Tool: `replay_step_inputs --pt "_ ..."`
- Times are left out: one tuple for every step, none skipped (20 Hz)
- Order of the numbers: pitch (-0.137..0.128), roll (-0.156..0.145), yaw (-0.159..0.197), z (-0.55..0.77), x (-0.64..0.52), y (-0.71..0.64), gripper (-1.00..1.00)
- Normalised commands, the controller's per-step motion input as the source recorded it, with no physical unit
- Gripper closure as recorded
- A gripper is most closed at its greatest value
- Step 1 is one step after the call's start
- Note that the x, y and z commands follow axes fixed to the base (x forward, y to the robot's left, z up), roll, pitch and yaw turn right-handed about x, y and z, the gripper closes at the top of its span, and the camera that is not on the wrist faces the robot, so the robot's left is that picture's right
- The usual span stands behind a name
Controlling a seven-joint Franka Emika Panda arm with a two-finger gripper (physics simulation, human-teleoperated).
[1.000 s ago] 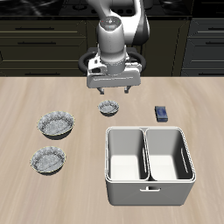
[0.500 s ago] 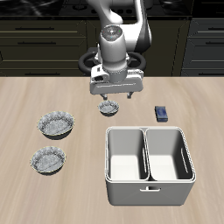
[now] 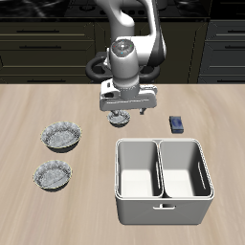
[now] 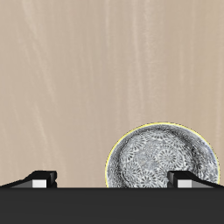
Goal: Stack the smallest bowl on the largest bowl
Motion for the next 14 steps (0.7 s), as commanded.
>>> replay_step_inputs --pt "0.0 0.0 0.0 0.01 -0.02 -0.02 -1.0" --pt "0.066 0.012 0.009 -0.44 0.02 0.06 -1.0" --pt "0.048 0.027 -0.018 -0.21 -0.03 0.06 -1.0" --pt "0.036 0.028 0.003 -0.19 -0.03 0.05 -1.0" --pt "-0.001 -0.019 0.014 -0.17 -0.05 0.02 -1.0" --pt "0.0 0.0 0.0 0.01 -0.03 -0.01 -1.0" --pt "0.083 0.015 -0.002 -0.32 0.04 0.07 -1.0" --pt "0.033 0.016 0.035 -0.2 -0.03 0.07 -1.0" --pt "0.027 -0.011 0.008 -0.16 -0.03 -0.02 -1.0" --pt "0.089 0.048 -0.042 -0.43 0.01 0.09 -1.0" --pt "0.0 0.0 0.0 0.01 -0.06 -0.04 -1.0" --pt "0.026 0.089 -0.012 -0.26 -0.05 0.07 -1.0" --pt "0.023 0.036 0.024 -0.31 -0.06 0.02 -1.0" --pt "0.0 0.0 0.0 0.0 -0.05 -0.03 -1.0"
